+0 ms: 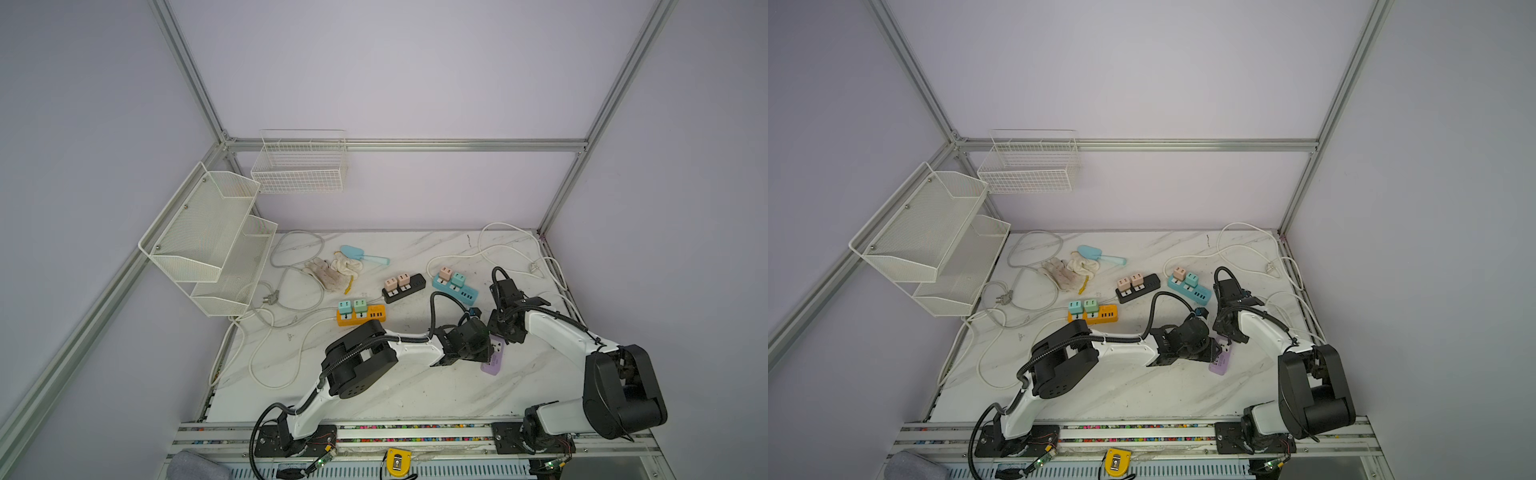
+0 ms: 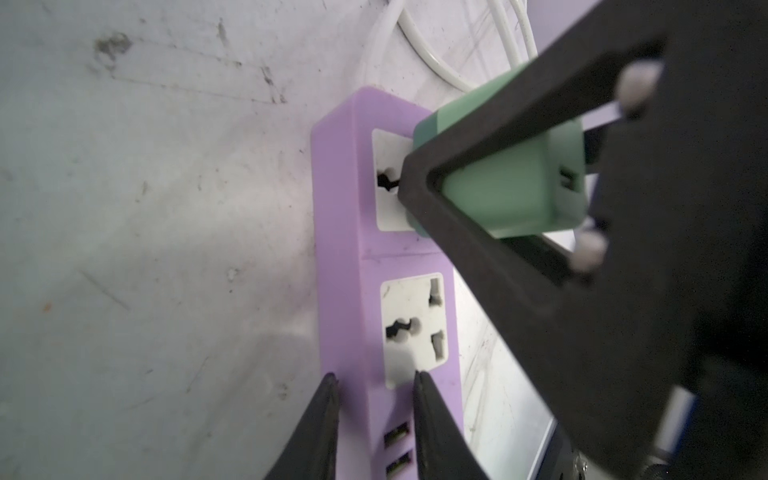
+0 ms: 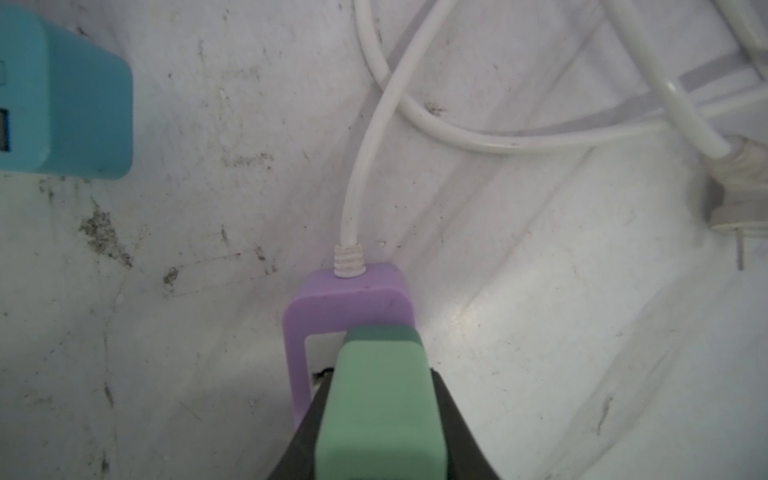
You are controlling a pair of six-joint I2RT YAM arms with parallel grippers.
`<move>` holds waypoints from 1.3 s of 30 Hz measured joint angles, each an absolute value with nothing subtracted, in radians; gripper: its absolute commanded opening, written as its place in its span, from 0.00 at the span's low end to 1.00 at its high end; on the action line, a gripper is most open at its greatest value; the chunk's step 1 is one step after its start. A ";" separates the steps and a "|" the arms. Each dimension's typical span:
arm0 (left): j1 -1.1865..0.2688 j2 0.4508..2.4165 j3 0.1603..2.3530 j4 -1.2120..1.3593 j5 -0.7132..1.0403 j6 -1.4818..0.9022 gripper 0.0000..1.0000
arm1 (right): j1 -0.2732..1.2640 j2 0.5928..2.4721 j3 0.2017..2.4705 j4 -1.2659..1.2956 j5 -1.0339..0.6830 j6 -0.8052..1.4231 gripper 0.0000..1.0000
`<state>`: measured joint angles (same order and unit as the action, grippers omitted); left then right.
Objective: Pull the plug off the socket
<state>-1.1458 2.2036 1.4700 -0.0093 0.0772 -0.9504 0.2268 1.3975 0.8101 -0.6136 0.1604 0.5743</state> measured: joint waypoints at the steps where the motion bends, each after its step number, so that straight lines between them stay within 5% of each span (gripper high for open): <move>1: -1.146 2.206 1.472 -0.009 0.079 -0.950 0.28 | 0.221 1.391 0.804 -0.610 0.149 0.574 0.20; 39: -1.141 2.230 1.519 -0.043 0.093 -0.951 0.27 | 0.230 1.404 0.823 -0.627 0.175 0.596 0.18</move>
<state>-1.1408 2.2295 1.5188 -0.0425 0.0925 -0.9512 0.2302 1.4040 0.8230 -0.6266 0.1753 0.5957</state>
